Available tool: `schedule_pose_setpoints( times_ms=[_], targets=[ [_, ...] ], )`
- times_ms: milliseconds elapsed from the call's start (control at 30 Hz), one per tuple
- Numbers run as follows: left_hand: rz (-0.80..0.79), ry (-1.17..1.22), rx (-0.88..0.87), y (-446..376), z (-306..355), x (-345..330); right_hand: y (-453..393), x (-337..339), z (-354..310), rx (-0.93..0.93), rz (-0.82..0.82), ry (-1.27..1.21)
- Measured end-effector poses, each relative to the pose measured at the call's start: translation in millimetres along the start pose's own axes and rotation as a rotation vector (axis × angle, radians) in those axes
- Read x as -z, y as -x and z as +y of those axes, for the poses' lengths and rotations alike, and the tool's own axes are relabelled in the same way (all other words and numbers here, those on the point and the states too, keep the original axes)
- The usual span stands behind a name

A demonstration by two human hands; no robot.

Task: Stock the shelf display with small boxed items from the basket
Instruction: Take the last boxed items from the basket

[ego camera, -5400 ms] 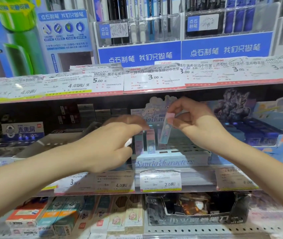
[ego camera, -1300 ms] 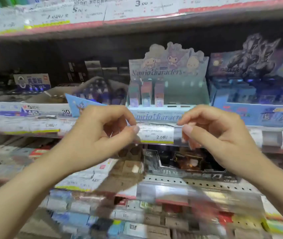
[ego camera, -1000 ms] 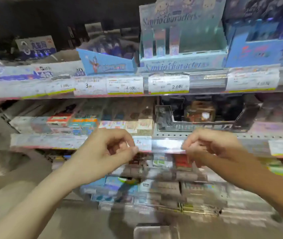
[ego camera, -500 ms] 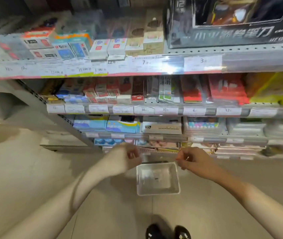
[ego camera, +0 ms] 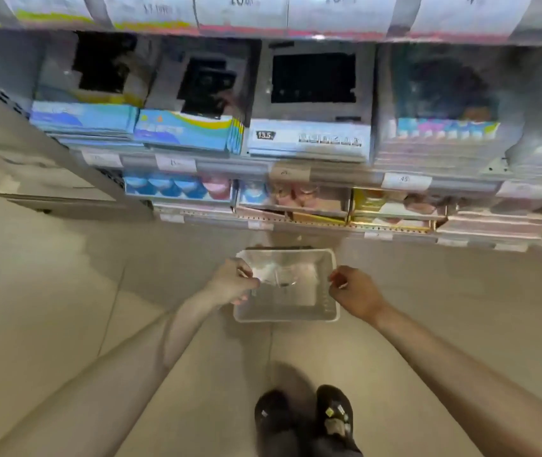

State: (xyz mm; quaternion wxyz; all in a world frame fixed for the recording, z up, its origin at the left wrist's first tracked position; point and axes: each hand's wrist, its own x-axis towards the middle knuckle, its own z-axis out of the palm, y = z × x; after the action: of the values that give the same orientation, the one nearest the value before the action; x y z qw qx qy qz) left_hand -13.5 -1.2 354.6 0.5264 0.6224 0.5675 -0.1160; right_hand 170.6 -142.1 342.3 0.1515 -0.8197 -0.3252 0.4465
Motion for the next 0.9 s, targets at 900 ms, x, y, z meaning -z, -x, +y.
schedule_pose_setpoints(
  times_ms=[900],
  targets=[
    [0.264,-0.476,0.094,-376.4,-212.7,-199.7,-344.5,-266.8,172.9,-0.178,0.253,0.405]
  ],
)
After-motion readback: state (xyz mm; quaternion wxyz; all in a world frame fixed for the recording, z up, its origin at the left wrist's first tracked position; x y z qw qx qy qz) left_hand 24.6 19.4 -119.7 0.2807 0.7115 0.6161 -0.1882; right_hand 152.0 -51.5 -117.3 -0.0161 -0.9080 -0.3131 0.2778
